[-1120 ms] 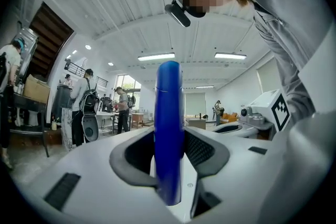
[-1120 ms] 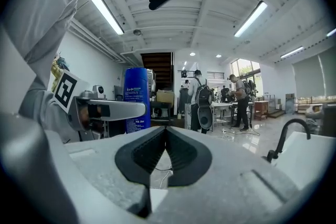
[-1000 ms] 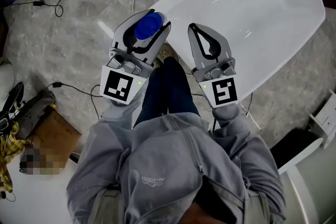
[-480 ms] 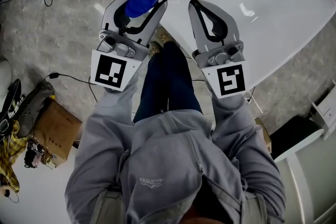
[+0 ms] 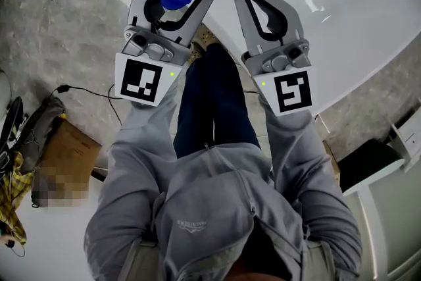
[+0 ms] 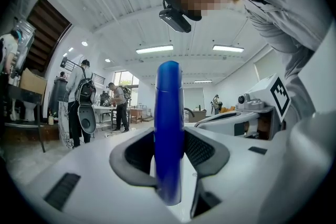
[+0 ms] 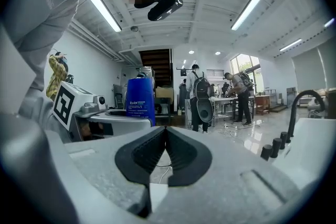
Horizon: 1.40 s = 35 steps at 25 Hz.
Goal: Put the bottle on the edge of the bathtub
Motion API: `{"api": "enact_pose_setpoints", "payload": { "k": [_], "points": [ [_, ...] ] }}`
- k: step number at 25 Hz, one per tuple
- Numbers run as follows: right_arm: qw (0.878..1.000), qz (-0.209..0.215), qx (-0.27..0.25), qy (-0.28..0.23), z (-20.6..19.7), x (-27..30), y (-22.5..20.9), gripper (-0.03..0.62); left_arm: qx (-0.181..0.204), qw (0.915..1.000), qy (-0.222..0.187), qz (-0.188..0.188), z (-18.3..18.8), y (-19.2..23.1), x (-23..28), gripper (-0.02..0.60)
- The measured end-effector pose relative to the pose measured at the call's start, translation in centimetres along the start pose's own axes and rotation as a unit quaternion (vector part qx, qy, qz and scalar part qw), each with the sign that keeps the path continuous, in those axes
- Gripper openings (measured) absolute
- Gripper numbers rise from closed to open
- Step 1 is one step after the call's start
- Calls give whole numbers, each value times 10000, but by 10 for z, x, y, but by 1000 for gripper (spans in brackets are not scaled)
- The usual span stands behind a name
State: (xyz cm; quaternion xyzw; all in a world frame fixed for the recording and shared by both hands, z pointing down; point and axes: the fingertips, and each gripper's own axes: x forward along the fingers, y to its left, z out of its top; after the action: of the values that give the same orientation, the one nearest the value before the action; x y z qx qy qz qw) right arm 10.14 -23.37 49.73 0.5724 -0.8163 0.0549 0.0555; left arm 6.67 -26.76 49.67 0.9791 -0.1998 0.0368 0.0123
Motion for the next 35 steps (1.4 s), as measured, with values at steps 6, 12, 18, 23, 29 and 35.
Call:
{"api": "enact_pose_setpoints", "payload": {
  "k": [6,12,18,23,29,35],
  "points": [
    [10000,-16,-6,18,-21,11,-5,3,67,10000,45,-17,-27,4,5,156],
    [10000,14,44,31,-38,22,-4,3,55,9999,124,-64,-53,6,8,156],
    [9998,-37,131,156,-64,22,-3,3,137,9996,256,-67,-84,4,10,156],
    [9992,-77,203,322,-88,22,-8,3,136,9991,387,-72,-108,4,14,156],
    [9988,-83,266,407,-106,23,-7,3,159,9988,462,-67,-131,3,16,156],
    [9980,-8,340,525,-120,24,-5,3,-45,9989,462,87,-146,6,20,156]
  ]
}}
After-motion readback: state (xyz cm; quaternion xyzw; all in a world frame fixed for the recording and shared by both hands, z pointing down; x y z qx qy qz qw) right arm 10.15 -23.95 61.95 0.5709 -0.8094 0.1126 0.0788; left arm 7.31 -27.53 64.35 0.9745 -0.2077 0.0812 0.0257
